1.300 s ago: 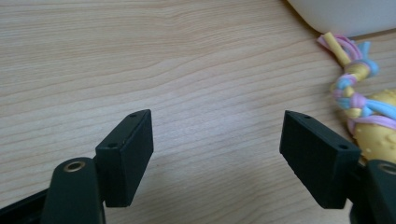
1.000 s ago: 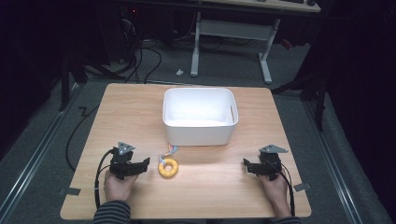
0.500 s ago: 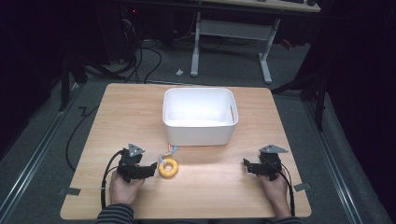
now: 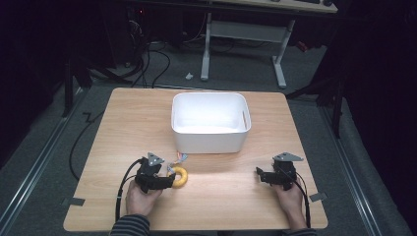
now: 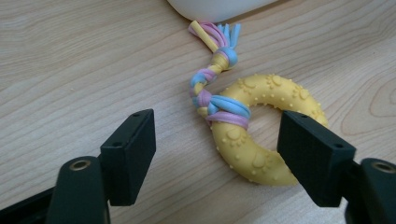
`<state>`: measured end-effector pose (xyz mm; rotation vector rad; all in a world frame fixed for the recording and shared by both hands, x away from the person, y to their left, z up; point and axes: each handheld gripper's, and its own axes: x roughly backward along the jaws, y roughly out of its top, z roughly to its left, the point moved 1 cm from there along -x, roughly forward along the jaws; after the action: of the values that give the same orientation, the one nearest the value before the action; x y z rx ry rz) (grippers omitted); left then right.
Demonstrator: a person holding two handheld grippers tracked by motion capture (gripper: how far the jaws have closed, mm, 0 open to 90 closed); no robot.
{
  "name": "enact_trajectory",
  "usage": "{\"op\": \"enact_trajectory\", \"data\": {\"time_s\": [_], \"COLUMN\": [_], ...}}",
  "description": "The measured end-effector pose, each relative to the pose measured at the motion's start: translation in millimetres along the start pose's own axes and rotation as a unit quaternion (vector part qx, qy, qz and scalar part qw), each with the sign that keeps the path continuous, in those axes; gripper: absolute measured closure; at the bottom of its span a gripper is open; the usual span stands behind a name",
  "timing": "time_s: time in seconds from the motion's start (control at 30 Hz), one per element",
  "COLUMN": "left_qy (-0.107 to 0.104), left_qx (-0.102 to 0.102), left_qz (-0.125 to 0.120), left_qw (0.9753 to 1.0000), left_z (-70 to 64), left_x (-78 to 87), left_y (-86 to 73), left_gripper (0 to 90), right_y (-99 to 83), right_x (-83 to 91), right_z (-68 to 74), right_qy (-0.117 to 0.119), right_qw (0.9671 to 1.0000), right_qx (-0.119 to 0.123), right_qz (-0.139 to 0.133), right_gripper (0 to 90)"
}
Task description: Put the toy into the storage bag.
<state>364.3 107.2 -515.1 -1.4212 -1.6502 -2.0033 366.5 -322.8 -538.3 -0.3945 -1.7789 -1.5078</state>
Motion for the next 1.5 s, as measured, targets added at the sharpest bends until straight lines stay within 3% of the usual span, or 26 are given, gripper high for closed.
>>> {"op": "enact_trajectory", "data": {"time_s": [0.3,0.43,1.27,1.5], "left_qy": [-0.001,-0.007,-0.01,-0.022], "left_qx": [0.007,-0.002,0.019,0.023], "left_qz": [0.0,0.013,0.037,0.05], "left_qw": [1.0,0.9999,0.9991,0.9983], "left_z": [-4.1,-5.8,-8.2,-6.6], "left_x": [-8.7,-12.8,-17.9,-18.0], "left_y": [1.4,1.7,9.4,12.6], "left_gripper": [39.2,46.8,63.9,66.4], "right_y": [-0.1,-0.1,-0.2,-0.2], "right_x": [0.1,0.1,0.2,0.2], "right_z": [0.1,0.2,0.6,0.5], "right_qy": [0.001,0.001,0.002,0.002], "right_qw": [1.0,1.0,1.0,1.0], "right_qx": [0.001,0.0,0.002,0.003], "right_qz": [0.0,0.0,-0.001,-0.001], "right_gripper": [15.9,15.9,16.4,16.6]}}
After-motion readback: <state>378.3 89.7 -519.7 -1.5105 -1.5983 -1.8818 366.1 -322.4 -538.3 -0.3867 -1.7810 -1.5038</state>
